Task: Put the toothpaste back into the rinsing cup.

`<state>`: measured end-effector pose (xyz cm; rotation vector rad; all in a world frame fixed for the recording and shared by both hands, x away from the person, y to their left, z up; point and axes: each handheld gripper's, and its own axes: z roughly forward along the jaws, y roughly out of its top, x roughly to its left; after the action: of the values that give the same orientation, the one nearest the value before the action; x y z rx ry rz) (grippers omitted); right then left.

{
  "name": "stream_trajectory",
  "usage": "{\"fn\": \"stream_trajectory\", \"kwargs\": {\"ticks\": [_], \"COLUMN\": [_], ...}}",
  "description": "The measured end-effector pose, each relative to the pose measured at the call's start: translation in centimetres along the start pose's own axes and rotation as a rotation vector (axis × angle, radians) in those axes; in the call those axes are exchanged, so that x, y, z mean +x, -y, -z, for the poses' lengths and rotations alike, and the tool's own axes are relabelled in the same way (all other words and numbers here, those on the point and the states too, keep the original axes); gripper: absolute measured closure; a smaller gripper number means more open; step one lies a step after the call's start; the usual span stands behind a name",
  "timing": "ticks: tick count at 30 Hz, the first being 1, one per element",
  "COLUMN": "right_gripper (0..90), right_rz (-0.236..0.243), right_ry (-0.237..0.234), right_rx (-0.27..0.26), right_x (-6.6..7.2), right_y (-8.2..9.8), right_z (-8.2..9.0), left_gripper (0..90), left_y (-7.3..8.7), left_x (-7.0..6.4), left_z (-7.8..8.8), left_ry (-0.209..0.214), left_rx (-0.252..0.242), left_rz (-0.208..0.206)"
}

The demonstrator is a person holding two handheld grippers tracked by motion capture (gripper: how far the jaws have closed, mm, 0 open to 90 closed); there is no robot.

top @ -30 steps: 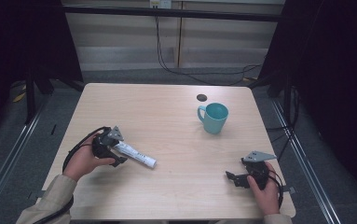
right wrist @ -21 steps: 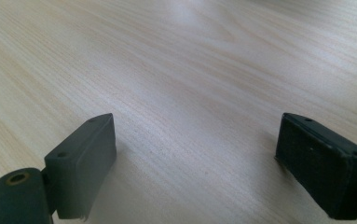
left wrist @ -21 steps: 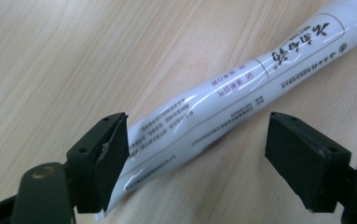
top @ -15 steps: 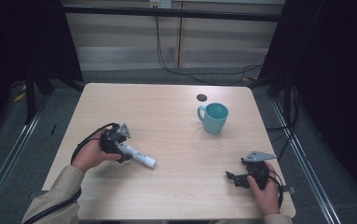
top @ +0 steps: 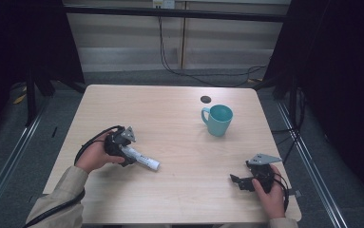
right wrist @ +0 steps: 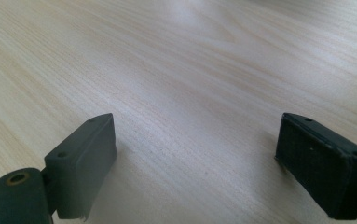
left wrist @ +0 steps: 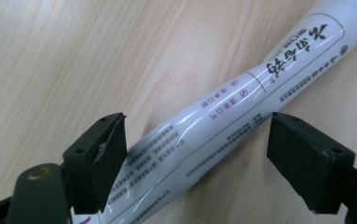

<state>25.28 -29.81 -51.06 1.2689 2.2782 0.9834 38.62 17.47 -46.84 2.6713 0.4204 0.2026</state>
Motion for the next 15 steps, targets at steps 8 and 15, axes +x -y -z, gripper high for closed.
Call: {"fn": "stream_trajectory", "kwargs": {"ticks": [8, 15], "right_gripper": [11.3, 11.3], "right_rz": [0.000, 0.001], "right_ry": [0.000, 0.000], "right_rx": [0.000, 0.000], "right_x": [0.00, 0.00], "right_y": [0.00, 0.00], "right_z": [0.00, 0.00], "left_gripper": [24.8, 41.9], "left_y": [0.47, 0.63], "left_x": [-0.26, -0.02], "left_z": [-0.95, -0.26], "left_ry": [0.047, 0.071], "left_rx": [0.009, 0.073], "left_rz": [0.016, 0.020]}}
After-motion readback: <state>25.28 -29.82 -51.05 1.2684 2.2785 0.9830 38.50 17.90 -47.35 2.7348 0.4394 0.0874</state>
